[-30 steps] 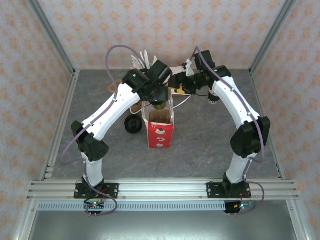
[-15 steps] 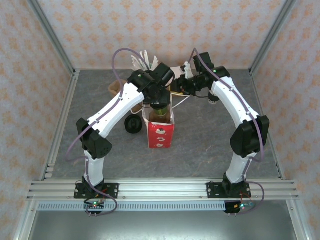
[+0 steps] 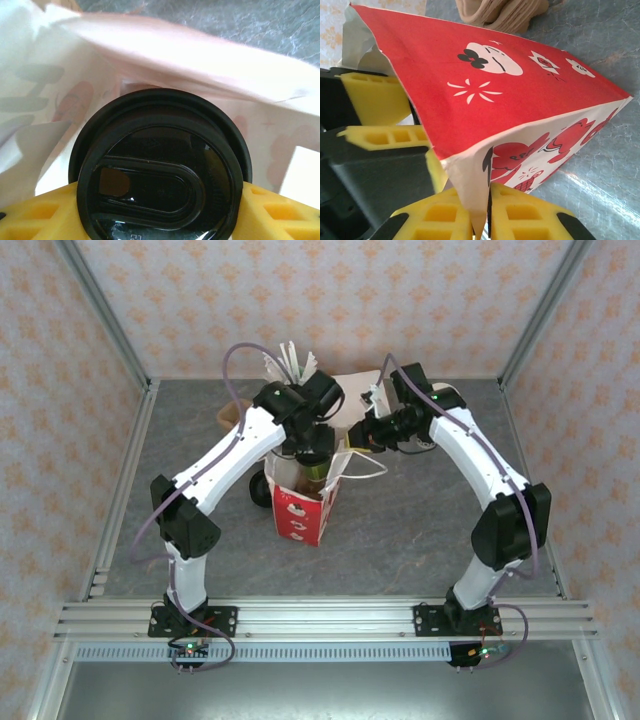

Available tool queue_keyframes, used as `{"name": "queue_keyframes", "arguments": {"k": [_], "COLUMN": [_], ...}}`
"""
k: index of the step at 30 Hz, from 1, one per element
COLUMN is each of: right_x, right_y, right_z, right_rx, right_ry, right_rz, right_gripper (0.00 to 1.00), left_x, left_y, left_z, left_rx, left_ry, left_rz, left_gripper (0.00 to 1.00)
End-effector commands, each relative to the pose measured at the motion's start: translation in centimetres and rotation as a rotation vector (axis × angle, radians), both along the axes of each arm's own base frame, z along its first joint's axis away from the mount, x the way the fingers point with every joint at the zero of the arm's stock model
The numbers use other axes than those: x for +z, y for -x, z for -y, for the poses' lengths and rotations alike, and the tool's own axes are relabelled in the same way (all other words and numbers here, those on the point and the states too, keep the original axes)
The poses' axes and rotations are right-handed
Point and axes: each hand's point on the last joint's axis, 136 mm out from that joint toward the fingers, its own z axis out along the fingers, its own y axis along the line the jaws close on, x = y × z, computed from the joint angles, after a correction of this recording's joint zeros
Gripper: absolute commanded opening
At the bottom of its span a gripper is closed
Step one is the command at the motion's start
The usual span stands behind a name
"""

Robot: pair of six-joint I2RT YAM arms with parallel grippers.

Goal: Pack the takeout coffee

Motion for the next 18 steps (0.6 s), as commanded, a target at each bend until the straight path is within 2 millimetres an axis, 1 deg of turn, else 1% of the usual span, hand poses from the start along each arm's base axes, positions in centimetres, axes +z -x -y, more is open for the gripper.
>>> {"name": "queue_keyframes", "arguments": {"k": [1,4,7,10,13,18], "right_x": [0.6,1.9,3.5,4.3,4.5,4.3], "right_y": [1.3,0.0,-1.5,-3.2,-4.3,-5.8], "right_z": [0.3,0.4,0.6,0.6,0.2,-0.1], "right_rx": [0.037,0.015,-0.015,-0.044,-0.051,-0.039], "right_ry": [0.008,-0.001,-0.010,-0.018,-0.024,-0.014], "right_rz": [0.015,0.041,0.094,0.120,0.118,0.144], "right_gripper": [0.20,0.38,0.48,0.54,0.59,0.61], "left_x": [2.1,2.0,2.0,2.0,2.0,2.1], "left_y": [1.0,1.0,0.7,0.2,0.1,-0.1], "left_z": [-1.2,-1.5,-1.3,-1.2,-0.9,-0.4], "left_rx": [-0.002,-0.007,-0.013,-0.017,-0.027,-0.043], "left_ry": [0.021,0.005,0.001,-0.002,0.002,0.022], "left_rz": [0.046,0.048,0.058,0.065,0.068,0.074], "left_gripper": [0.63,0.63,0.63,0.63,0.63,0.63]}}
